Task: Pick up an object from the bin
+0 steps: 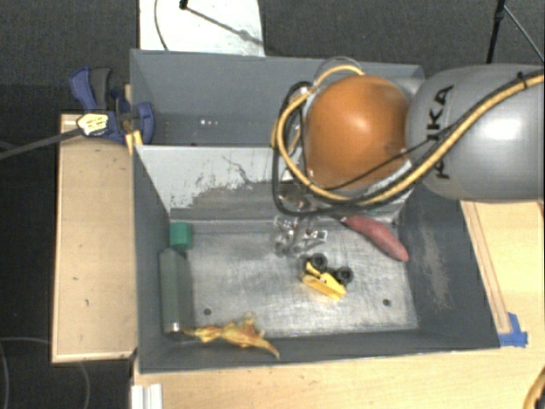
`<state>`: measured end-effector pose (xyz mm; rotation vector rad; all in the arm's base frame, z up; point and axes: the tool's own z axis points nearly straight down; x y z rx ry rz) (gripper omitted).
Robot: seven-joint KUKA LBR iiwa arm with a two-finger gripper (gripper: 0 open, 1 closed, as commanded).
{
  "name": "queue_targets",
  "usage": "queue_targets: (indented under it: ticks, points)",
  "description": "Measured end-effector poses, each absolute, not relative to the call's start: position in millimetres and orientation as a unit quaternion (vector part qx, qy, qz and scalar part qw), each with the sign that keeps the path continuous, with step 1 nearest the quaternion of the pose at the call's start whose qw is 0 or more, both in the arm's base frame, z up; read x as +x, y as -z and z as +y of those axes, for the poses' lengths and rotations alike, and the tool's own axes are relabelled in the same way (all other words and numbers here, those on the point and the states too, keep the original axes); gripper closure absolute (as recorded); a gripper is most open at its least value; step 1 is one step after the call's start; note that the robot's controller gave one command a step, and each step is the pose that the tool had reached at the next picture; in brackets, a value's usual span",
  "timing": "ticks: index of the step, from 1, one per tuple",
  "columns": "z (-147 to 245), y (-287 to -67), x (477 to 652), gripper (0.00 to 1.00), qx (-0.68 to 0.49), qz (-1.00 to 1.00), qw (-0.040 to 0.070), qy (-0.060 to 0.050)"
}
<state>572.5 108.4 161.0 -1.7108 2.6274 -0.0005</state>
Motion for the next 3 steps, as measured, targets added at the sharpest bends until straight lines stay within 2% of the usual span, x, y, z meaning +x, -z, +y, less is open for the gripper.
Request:
queue_targets:
  ticks: [1,2,3]
  points:
    - [95,-152,530.8,1.00,-0.549,0.836,0.002,-0.001]
    - [66,-165,570.1,0.00,-0.494,0.869,0.002,0.000]
    - [64,-166,572.4,0.00,-0.494,0.870,0.002,0.000]
